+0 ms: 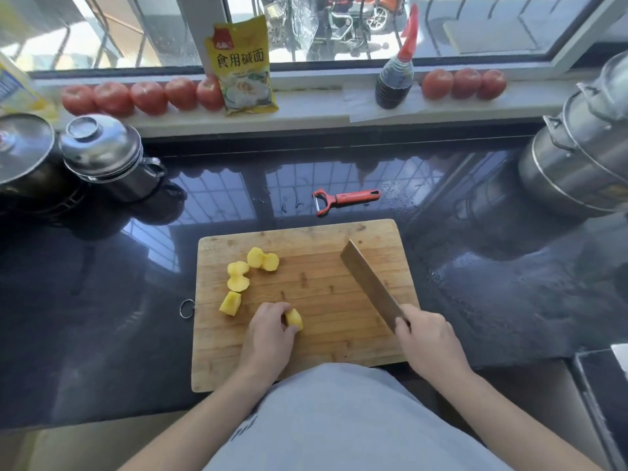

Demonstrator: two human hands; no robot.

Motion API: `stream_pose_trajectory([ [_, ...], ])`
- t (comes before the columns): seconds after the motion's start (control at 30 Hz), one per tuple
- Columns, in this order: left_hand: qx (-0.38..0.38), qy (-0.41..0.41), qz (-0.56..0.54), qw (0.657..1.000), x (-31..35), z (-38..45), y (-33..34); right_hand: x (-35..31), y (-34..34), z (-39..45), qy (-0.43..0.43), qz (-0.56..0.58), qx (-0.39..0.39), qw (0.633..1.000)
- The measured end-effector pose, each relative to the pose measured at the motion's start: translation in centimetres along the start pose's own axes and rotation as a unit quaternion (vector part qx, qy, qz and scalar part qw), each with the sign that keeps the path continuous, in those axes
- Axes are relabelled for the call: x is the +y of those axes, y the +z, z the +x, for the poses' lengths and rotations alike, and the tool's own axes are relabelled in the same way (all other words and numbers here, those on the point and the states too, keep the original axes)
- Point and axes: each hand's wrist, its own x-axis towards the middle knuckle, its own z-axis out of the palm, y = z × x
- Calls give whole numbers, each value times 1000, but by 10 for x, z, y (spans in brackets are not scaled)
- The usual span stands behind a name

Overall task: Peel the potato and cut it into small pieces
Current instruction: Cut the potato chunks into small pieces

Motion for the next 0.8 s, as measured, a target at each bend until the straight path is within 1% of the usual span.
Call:
stream_pose_trajectory([
  [0.1, -26, 46, 4, 999, 26, 7, 5, 6, -5, 10, 37, 27, 6, 999],
  [0.17, -26, 65, 3, 998, 35, 12, -1, 9, -5, 12, 58, 80, -2, 995],
  [0.2, -2, 84, 17, 996, 35, 15, -9, 9, -5, 11, 67, 117, -7, 991],
  [0.23, 46, 122, 60, 990, 31, 21, -20, 9, -4, 9, 73, 149, -10, 986],
  [0.27, 93, 174, 129, 972, 24, 32, -30, 8, -4, 7, 77, 172, -11, 982],
  [0.3, 126, 225, 212, 943, 14, 46, -40, 6, -3, 4, 77, 186, -13, 979],
  [0.33, 141, 264, 292, 908, 5, 61, -49, 3, -3, 1, 73, 192, -15, 979],
  [0.37, 129, 297, 360, 875, -1, 75, -56, 0, -1, -1, 67, 194, -16, 979],
  [0.43, 62, 353, 444, 821, -1, 95, -61, -6, -1, -4, 48, 195, -13, 980],
  [0.47, 33, 369, 472, 800, -1, 100, -61, -9, -1, -4, 40, 191, -14, 981],
  [0.5, 11, 368, 488, 792, -1, 104, -62, -11, 0, -5, 33, 185, -14, 982],
  [0.53, -1, 347, 491, 799, -2, 106, -65, -13, -1, -6, 28, 181, -14, 983],
  [0.63, 19, 252, 451, 856, -15, 116, -78, -16, -2, -8, 22, 181, -3, 983],
  [0.7, 27, 188, 426, 885, -16, 118, -83, -18, -4, -9, 30, 185, 4, 982],
  [0.73, 35, 179, 413, 892, -11, 115, -83, -19, -5, -10, 35, 185, 5, 982],
  [0.8, 51, 224, 401, 887, 2, 100, -76, -19, -6, -10, 41, 185, 2, 982],
])
